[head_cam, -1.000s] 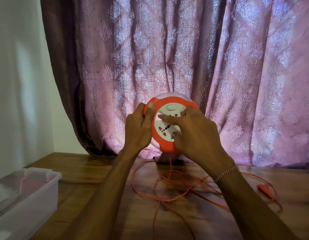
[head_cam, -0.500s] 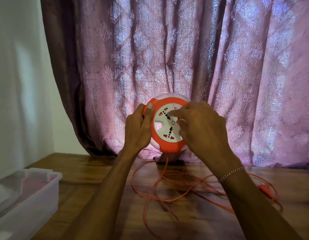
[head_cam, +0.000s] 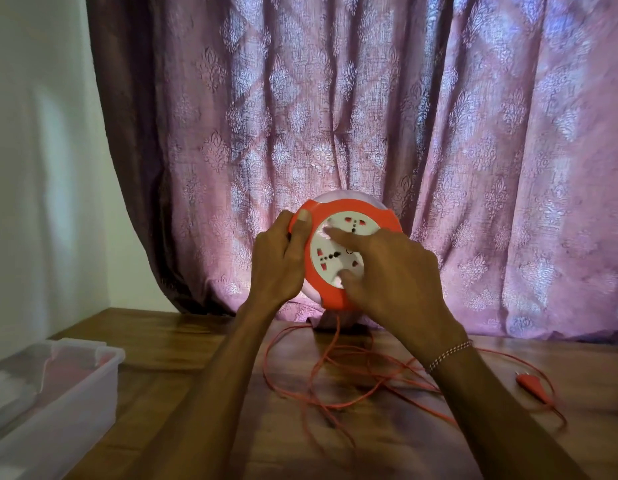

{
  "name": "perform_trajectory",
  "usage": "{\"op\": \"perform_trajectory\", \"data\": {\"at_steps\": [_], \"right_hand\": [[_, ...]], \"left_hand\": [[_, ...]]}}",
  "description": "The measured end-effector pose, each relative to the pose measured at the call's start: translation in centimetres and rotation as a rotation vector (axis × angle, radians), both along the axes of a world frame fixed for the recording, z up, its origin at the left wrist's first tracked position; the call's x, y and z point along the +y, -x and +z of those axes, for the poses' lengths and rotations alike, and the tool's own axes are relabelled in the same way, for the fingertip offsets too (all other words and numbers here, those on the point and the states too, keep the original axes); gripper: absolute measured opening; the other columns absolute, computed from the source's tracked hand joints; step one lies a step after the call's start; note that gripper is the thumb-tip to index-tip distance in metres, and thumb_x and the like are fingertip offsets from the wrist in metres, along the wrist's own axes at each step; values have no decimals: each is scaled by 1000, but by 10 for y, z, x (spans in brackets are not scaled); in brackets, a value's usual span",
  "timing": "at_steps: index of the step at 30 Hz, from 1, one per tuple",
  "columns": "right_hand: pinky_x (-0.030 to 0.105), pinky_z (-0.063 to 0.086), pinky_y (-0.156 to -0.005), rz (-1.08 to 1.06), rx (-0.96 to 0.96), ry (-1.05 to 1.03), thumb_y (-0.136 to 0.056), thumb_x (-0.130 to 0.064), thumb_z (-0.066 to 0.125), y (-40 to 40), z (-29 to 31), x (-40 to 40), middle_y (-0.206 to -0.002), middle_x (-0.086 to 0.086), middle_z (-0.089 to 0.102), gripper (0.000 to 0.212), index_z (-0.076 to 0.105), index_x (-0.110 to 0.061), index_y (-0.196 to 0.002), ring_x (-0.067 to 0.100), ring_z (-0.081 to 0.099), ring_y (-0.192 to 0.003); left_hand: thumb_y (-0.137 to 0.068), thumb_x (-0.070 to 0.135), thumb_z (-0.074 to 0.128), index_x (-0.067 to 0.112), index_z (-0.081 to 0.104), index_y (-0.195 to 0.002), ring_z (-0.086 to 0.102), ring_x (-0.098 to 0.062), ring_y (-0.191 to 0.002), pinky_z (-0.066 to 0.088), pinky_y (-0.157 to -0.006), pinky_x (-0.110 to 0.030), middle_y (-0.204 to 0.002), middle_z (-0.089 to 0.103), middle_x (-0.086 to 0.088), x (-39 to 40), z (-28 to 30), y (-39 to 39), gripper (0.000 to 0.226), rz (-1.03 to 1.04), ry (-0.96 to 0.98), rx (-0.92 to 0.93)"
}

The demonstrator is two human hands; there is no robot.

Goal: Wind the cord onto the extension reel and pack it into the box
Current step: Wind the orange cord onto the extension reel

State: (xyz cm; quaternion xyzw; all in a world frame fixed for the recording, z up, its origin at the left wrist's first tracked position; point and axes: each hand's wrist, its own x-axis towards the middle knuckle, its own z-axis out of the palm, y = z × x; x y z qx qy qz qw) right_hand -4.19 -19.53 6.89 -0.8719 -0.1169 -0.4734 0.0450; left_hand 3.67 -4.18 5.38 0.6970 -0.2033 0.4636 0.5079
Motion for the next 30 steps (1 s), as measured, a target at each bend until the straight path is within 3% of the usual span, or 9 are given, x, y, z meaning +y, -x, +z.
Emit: {"op": "perform_trajectory", "data": {"at_steps": [3,8,12,17,20,25,30], "right_hand": [[37,53,-75,-63,-63,-122,-76,-73,56,-2,0,2,-113,1,72,67,52,-42,-135,33,65,-97],[35,50,-64,-106,-123,-92,-78,-75,54,6,2,3,-97,6,74,61,58,-41,-128,35,67,-85],[33,48,-60,-106,-160,-100,-76,-66,66,15,8,0,-87,4,75,46,70,-37,-111,32,67,-80],[41,54,-75,21,-24,0,-86,-35,68,15,13,-5,-117,1,63,31,69,-31,-116,25,48,-114],[43,52,-79,114,63,92,-79,-14,70,15,14,-7,-133,1,51,39,70,-37,-110,24,37,-125],[42,49,-81,40,113,228,-78,-20,74,10,11,-2,-145,0,41,53,62,-48,-121,28,34,-128],[40,51,-75,41,37,163,-79,-28,65,2,3,-4,-129,5,46,56,54,-54,-127,28,46,-121]], "left_hand": [[-99,66,39,13,54,-79,66,-31,-68,54,-65,-59,-67,66,-6,0,0,0,58,-12,6,9],[-99,66,38,10,56,-82,68,-31,-70,55,-65,-57,-70,69,-7,0,1,0,61,-16,18,15],[-99,65,37,10,57,-83,70,-29,-70,55,-65,-57,-72,70,-7,0,-1,-1,60,-18,5,19],[-98,67,37,9,58,-87,71,-32,-72,56,-66,-59,-75,72,-10,2,0,-2,63,-34,17,22],[-98,66,38,7,57,-86,69,-33,-73,55,-66,-58,-75,70,-11,3,0,-2,63,-38,32,4],[-99,65,39,9,56,-84,69,-30,-73,55,-66,-58,-73,70,-7,1,2,0,60,-38,30,-4],[-100,61,39,11,52,-77,62,-28,-63,51,-62,-55,-65,63,-6,1,0,1,57,-9,38,-34]]}}
